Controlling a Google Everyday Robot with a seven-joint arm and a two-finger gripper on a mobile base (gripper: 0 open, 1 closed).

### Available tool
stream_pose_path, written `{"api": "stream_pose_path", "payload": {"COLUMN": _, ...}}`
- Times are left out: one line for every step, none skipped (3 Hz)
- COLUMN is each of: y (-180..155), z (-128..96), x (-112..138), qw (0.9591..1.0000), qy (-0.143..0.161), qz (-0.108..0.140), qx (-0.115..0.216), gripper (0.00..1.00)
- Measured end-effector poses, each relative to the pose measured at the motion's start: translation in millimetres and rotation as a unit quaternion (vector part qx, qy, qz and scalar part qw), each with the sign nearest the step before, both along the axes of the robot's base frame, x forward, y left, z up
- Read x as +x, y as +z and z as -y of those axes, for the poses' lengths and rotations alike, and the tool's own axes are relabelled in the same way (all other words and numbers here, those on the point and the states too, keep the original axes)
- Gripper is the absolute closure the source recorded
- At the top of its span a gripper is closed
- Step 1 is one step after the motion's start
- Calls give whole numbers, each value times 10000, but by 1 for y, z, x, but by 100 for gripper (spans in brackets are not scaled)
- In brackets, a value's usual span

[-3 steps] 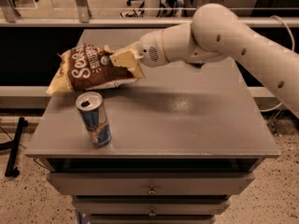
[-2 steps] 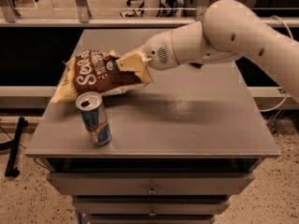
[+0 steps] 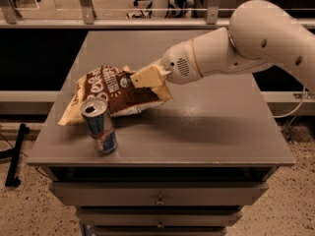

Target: Move brown chip bag near redbull can

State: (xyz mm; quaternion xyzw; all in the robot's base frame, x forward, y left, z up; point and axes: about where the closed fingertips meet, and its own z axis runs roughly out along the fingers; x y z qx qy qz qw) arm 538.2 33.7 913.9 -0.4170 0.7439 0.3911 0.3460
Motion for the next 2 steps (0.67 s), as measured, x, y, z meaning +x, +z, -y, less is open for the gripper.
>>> {"api": "stream_pose_path", "payload": {"y": -10, "z": 2, "x": -12, "qw": 9998, "qy": -8, "qz": -183, "qx": 27, "gripper": 100}}
{"api": "stream_pose_path", "payload": {"y": -19, "z": -3, "x": -18, "qw": 9995, "qy": -10, "qz": -307, "qx": 112, "gripper": 100}}
